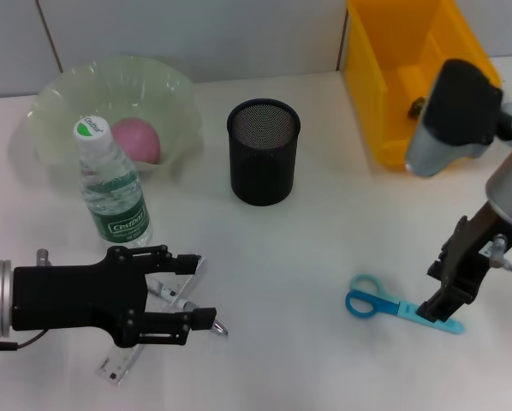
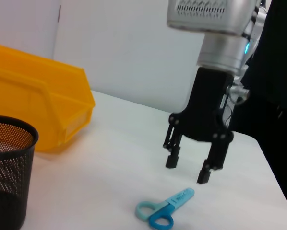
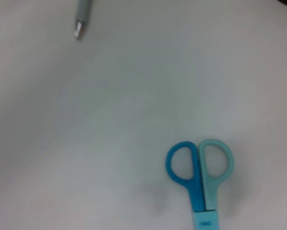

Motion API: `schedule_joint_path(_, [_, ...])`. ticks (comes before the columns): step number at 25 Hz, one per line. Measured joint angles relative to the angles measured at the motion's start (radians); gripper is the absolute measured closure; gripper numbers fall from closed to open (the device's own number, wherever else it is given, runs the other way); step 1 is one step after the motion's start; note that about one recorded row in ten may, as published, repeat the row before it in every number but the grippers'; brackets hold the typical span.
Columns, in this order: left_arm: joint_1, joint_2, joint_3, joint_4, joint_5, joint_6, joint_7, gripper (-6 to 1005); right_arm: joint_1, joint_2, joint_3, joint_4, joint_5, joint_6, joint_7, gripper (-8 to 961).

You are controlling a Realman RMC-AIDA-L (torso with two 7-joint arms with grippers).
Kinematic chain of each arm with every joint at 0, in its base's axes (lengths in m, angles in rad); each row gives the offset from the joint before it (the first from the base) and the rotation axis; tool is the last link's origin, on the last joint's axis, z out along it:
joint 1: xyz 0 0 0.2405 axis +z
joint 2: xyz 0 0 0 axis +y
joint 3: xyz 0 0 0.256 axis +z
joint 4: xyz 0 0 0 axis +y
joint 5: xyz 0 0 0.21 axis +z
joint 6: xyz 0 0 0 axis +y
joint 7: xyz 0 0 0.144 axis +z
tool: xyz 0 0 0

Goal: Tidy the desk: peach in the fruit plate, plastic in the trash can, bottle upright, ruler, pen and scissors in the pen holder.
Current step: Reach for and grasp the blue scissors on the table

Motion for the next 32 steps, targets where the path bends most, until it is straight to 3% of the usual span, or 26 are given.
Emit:
schedule_joint_path(19, [0.0,0.002,-0.003,-0.012,-0.02,-0.01,0.0,203,-0.039,0.007,-0.232,0.011,-0.02,0.129,0.074,329])
schedule_joint_path(32, [-0.003,0.002,-0.004,-0.012,-0.019,-0.012,0.0,203,-0.044,0.006,-0.286,0.015,-0.045,0.179,0.102,330])
